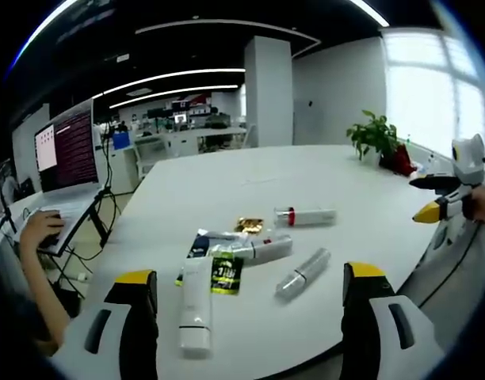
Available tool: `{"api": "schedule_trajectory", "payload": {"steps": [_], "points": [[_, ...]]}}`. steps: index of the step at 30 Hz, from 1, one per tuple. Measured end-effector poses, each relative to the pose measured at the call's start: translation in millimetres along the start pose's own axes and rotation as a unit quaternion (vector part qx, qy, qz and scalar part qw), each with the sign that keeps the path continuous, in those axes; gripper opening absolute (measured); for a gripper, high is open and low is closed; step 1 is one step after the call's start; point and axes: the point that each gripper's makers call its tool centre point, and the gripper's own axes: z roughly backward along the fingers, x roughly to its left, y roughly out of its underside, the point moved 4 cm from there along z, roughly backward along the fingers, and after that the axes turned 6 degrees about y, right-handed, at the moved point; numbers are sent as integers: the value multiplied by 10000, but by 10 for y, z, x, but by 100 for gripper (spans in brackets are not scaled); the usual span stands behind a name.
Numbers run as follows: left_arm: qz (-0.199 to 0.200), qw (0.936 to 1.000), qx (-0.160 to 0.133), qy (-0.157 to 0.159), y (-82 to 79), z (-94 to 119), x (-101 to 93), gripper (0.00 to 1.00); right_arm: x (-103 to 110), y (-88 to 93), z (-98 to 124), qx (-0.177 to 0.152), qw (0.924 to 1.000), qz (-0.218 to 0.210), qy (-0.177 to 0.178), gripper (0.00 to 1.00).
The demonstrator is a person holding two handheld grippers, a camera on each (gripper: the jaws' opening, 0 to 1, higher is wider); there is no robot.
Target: Arrange the skincare products in the storage area until every visible bottle or jar stands upright without overlapping.
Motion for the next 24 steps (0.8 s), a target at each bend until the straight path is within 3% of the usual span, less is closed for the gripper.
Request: {"api": "schedule_trajectory", "payload": {"steps": [24], "points": [[-49, 10000, 55, 39, 11, -9, -29, 94, -7, 34, -14, 76, 10000, -18, -12, 90]]}}
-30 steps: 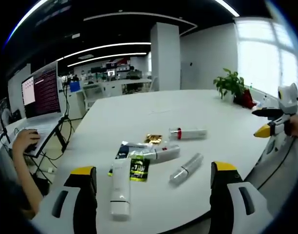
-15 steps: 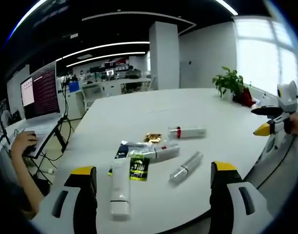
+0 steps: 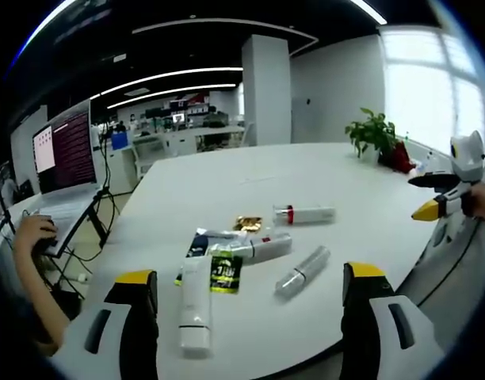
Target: Arrange the skincare products in the storage area until every visible bottle or jar stands upright without overlapping.
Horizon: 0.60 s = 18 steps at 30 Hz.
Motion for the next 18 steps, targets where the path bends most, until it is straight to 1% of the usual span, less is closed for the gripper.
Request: {"api": "schedule_trajectory", "payload": {"steps": [5, 18], "points": [[-8, 10000, 10, 9, 1, -1, -2, 94, -2, 20, -12, 29, 10000, 8, 6, 89], [-37, 10000, 66, 14, 19, -22, 26, 93, -8, 3, 4, 57, 10000, -30, 23, 88]]}}
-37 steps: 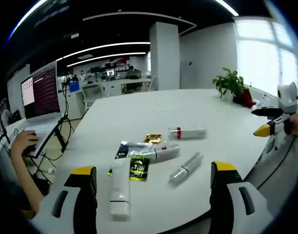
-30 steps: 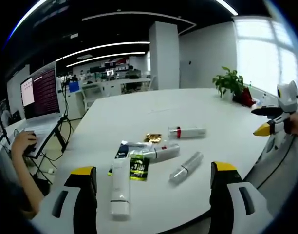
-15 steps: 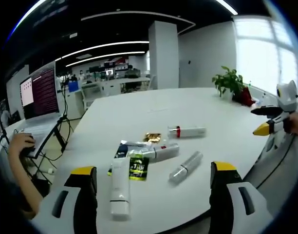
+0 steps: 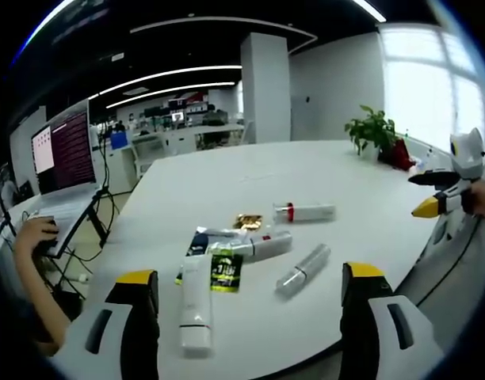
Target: Arrange the skincare products in the storage area until every visible bottle or jar stands upright without overlapping.
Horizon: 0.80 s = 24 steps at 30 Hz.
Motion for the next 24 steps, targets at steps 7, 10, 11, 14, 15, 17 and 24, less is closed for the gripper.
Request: {"api": "schedule_trajectory", "payload": {"steps": [7, 10, 11, 14, 15, 17, 24], "points": [[-49, 10000, 28, 2, 0, 0, -5, 92, 8, 4, -6, 36, 10000, 9, -16, 87], [-37, 10000, 13, 9, -7, 0, -2, 91, 15, 8, -24, 68, 10000, 37, -50, 87], [-40, 10000, 14, -3, -5, 2, 5, 91, 20, 12, -29, 87, 9999, 39, -65, 87], [-40, 10000, 21, -5, -3, 0, 9, 90, 41, 14, -34, 134, 9998, 52, -105, 87], [-46, 10000, 32, 0, 0, -1, 6, 90, 43, 7, -32, 122, 9999, 12, -118, 86], [-73, 9999, 68, 34, 7, -7, -10, 90, 26, -3, -19, 106, 9999, -20, -63, 84], [-113, 9999, 103, 67, 15, -14, -8, 89, -21, -2, -58, 239, 9994, -235, -52, 82]]}}
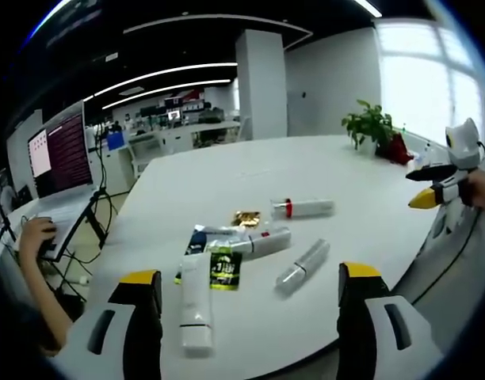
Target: Arrange the skincare products in the storage area until every visible bottle or jar stands upright without overlapping.
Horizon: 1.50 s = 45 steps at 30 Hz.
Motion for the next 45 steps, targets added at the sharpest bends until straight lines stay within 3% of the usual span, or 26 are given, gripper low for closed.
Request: {"api": "schedule_trajectory", "payload": {"steps": [14, 26, 45], "points": [[-17, 10000, 35, 9, 13, -4, 12, 88, -85, -13, -338, 220, 9989, 410, -42, 80], [12, 10000, 73, 33, 32, -5, 14, 86, -99, -170, -576, 212, 9965, 788, -151, 78], [-7, 9999, 108, -19, 44, -3, 34, 84, -144, -165, -898, 505, 9887, 1319, -500, 75]]}}
